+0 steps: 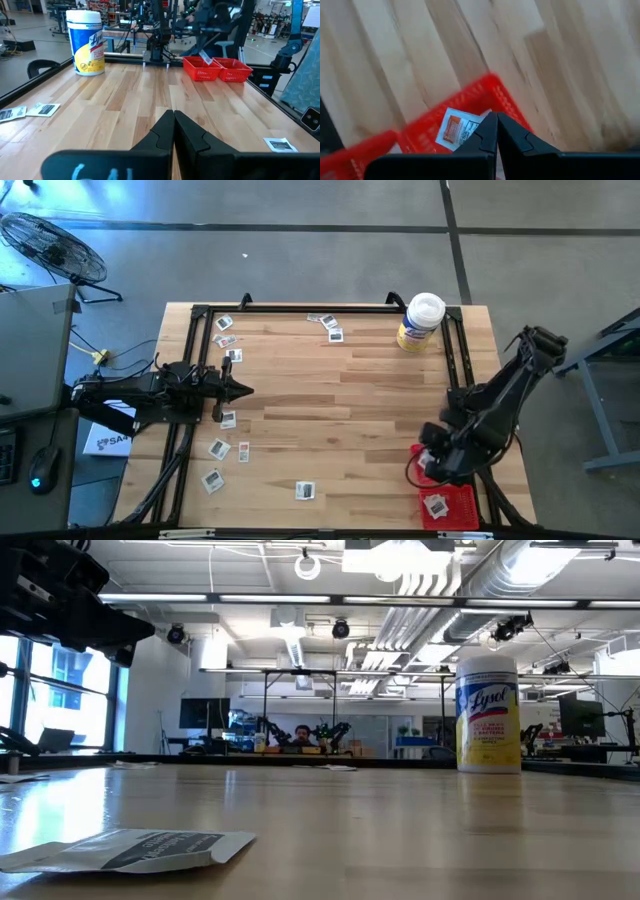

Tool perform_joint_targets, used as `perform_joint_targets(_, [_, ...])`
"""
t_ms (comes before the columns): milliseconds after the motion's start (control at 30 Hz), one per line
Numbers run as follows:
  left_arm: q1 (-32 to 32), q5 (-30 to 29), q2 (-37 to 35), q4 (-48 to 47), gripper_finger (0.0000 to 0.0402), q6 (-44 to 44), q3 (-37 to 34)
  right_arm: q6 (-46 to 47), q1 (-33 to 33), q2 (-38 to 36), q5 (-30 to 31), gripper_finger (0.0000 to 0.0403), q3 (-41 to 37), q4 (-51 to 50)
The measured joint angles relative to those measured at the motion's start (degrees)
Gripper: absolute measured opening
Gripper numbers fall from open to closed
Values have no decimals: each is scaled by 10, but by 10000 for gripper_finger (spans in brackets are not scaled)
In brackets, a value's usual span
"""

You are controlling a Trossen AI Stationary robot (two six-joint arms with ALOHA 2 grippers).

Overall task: Pick & Place First Aid Supplies
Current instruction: Put the white ointment pack into the top red bin, then put the white towelette pack into the bottom red bin

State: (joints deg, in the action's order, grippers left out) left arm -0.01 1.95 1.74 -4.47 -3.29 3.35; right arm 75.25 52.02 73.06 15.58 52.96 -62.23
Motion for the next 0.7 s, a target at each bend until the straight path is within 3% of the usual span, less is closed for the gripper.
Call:
perform_joint_targets(267, [0, 0, 0, 0, 1, 0, 0, 58, 9, 0, -32, 7, -88, 42])
perform_joint_targets(433, [0, 0, 0, 0, 1, 0, 0, 61, 9, 0, -78, 45, -108, 70])
perform_joint_targets(567, [0, 0, 0, 0, 1, 0, 0, 56, -1, 0, -85, 80, -77, 54])
perform_joint_targets(633, [0, 0, 0, 0, 1, 0, 0, 40, -12, 0, -69, 92, -51, 52])
perform_joint_targets(700, [0, 0, 0, 0, 1, 0, 0, 6, -23, 0, -14, 97, -24, 70])
